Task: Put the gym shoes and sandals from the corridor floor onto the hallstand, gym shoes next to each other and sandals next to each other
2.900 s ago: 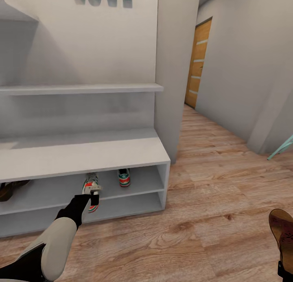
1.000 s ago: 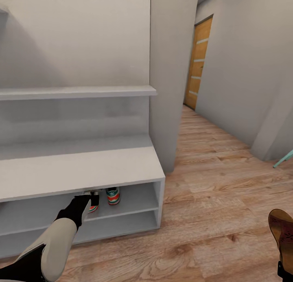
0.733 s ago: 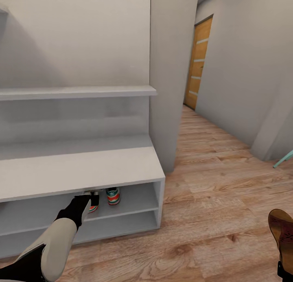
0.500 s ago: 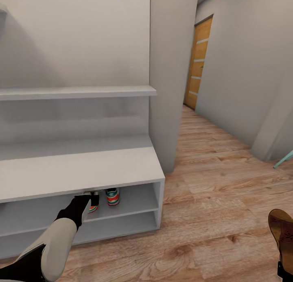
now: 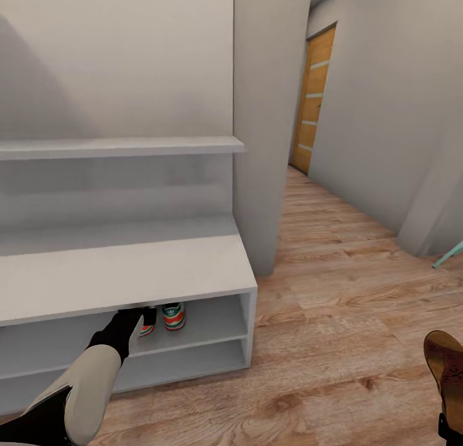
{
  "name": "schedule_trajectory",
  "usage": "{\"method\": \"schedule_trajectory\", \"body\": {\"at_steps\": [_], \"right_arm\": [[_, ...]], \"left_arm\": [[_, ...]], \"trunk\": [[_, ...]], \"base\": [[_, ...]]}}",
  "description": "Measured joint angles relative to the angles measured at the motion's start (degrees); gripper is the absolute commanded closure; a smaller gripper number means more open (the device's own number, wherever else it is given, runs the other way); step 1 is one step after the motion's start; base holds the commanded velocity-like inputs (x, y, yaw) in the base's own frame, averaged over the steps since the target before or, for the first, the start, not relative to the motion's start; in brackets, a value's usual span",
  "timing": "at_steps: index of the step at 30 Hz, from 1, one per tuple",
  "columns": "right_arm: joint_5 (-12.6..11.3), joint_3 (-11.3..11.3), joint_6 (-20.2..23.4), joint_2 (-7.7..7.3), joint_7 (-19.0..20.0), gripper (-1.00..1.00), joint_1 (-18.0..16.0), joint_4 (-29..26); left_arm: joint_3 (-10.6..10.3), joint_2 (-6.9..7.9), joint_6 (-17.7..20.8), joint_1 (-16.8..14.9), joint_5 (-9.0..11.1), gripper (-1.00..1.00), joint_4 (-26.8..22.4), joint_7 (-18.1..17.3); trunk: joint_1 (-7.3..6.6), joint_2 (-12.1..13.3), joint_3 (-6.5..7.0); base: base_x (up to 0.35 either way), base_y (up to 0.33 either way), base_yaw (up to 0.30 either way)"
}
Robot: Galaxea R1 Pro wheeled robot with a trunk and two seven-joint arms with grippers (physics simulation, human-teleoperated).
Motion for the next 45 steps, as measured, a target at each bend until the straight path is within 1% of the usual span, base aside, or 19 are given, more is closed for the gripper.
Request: {"method": "schedule_trajectory", "body": {"at_steps": [5, 6, 15, 25, 45], "right_arm": [[0.0, 0.0, 0.0, 0.01, 0.0, 1.00, 0.0, 0.1], [0.0, 0.0, 0.0, 0.00, 0.0, 1.00, 0.0, 0.1], [0.0, 0.0, 0.0, 0.01, 0.0, 1.00, 0.0, 0.1], [0.0, 0.0, 0.0, 0.03, 0.0, 1.00, 0.0, 0.1], [0.0, 0.0, 0.0, 0.03, 0.0, 1.00, 0.0, 0.1]], "left_arm": [[0.0, 0.01, 0.0, 0.0, 0.0, 1.00, 0.0, 0.0], [0.0, 0.01, 0.0, 0.0, 0.0, -1.00, 0.0, 0.0], [-0.2, 0.47, 0.0, 0.0, 0.1, -1.00, 0.0, -0.1], [-0.2, 0.54, 0.0, 0.0, 0.1, -1.00, 0.0, 0.0], [-0.2, 0.54, -0.2, 0.0, 0.1, -1.00, 0.0, 0.0]], "trunk": [[0.00, 0.0, 0.00], [0.00, 0.0, 0.00], [0.00, 0.0, 0.00], [0.01, 0.0, 0.00], [0.04, 0.0, 0.00]], "base": [[0.000, 0.000, 0.000], [0.000, 0.000, 0.000], [0.000, 0.000, 0.000], [-0.034, 0.000, 0.000], [-0.311, 0.001, 0.000]]}}
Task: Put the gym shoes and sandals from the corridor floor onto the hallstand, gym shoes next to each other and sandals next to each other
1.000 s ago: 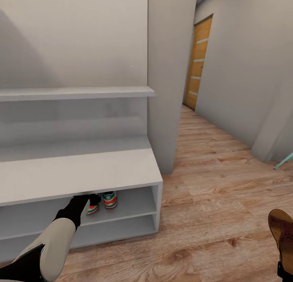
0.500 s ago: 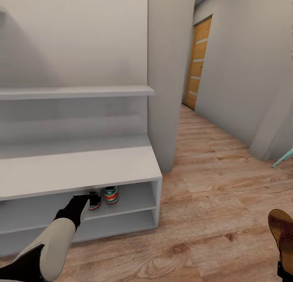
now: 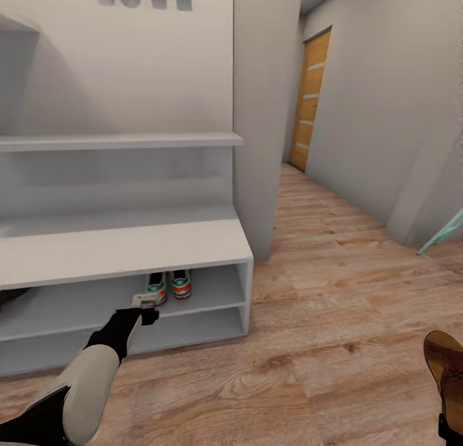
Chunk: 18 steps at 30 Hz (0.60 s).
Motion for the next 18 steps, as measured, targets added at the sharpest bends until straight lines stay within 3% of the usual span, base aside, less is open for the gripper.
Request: {"method": "schedule_trajectory", "body": {"at_steps": [9, 12, 14, 15, 18], "right_arm": [[0.0, 0.0, 0.0, 0.00, 0.0, 1.00, 0.0, 0.1], [0.0, 0.0, 0.0, 0.00, 0.0, 1.00, 0.0, 0.1], [0.0, 0.0, 0.0, 0.00, 0.0, 1.00, 0.0, 0.1], [0.0, -0.1, 0.0, 0.00, 0.0, 1.00, 0.0, 0.1], [0.0, 0.0, 0.0, 0.00, 0.1, 1.00, 0.0, 0.1]], "left_arm": [[0.1, 0.04, -0.3, 0.1, 0.1, -1.00, 0.0, -0.1], [0.1, 0.17, -1.9, 0.4, 0.2, -1.00, 0.0, -0.1], [0.3, 0.37, -5.3, 1.5, 0.2, -1.00, 0.3, -0.1], [0.3, 0.47, -9.2, 3.9, 0.3, -1.00, 0.3, -0.5], [0.1, 0.52, -14.4, 8.0, 0.4, -1.00, 0.2, -2.6]], "trunk": [[0.00, 0.0, 0.00], [-0.01, 0.0, 0.00], [-0.02, 0.0, 0.00], [-0.03, 0.0, -0.01], [-0.03, 0.0, -0.01]], "base": [[-0.317, 0.072, 0.000], [-0.186, 0.058, 0.000], [-0.060, 0.017, 0.000], [-0.022, 0.006, 0.000], [-0.013, 0.004, 0.000]]}}
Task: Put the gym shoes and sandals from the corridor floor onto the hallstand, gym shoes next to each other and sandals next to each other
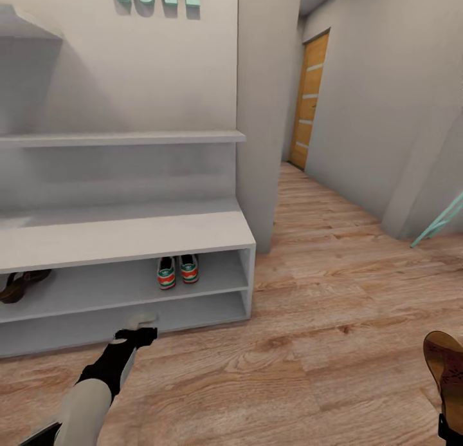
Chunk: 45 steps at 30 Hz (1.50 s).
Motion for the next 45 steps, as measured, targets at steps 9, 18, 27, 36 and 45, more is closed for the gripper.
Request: {"method": "schedule_trajectory", "body": {"at_steps": [9, 18, 27, 36, 45], "right_arm": [[0.0, 0.1, 0.0, 0.23, 0.1, 1.00, 0.0, 0.0], [0.2, 0.2, -0.1, 1.98, 0.1, 1.00, 0.0, 0.1], [0.2, 0.2, -0.1, 2.27, 0.1, 1.00, 0.0, 0.1], [0.1, 0.2, -0.1, 2.46, 0.1, 1.00, 0.0, 0.1], [0.0, 0.1, -0.1, 4.13, 0.0, 1.00, 0.0, 0.0]], "left_arm": [[0.4, 0.11, -14.8, 11.2, 0.2, -1.00, -0.3, -12.5], [0.7, 3.35, -22.0, 20.4, 3.7, -1.00, -0.2, -30.9], [0.6, 8.86, -25.7, 26.3, 9.1, -1.00, 0.5, -47.4], [0.6, 10.55, -28.8, 28.0, 12.4, -1.00, 0.7, -51.5], [0.7, 10.79, -29.0, 28.2, 13.1, -1.00, 0.7, -51.8]], "trunk": [[0.00, 0.0, 0.00], [0.00, 0.0, 0.00], [-0.01, 0.0, 0.00], [-0.01, 0.0, 0.01], [-0.01, 0.0, 0.01]], "base": [[-0.002, 0.001, 0.000], [0.000, 0.000, 0.000], [0.000, 0.000, 0.000], [0.000, 0.000, 0.000], [0.000, 0.003, 0.000]]}}
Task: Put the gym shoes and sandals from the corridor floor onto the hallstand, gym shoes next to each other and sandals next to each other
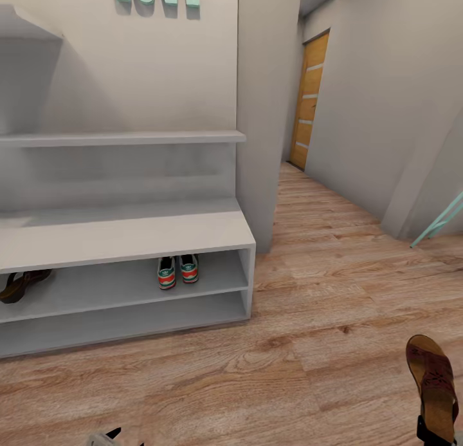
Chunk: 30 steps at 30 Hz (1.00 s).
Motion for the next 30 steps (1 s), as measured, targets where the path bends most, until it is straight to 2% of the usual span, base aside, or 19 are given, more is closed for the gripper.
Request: {"method": "schedule_trajectory", "body": {"at_steps": [16, 30], "right_arm": [[0.1, -0.1, 0.0, 0.19, 0.0, 1.00, 0.0, 0.2], [0.1, 0.0, 0.0, 0.20, 0.0, 1.00, 0.0, 0.2]], "left_arm": [[0.1, 0.13, 0.0, 0.1, 0.3, -1.00, -0.1, -0.5], [1.9, 0.20, -0.2, 0.3, 0.2, -1.00, -0.1, -0.6]], "trunk": [[0.01, 0.0, 0.00], [0.02, 0.0, 0.00]], "base": [[-0.015, 0.296, 0.000], [-0.181, 0.272, 0.000]]}}
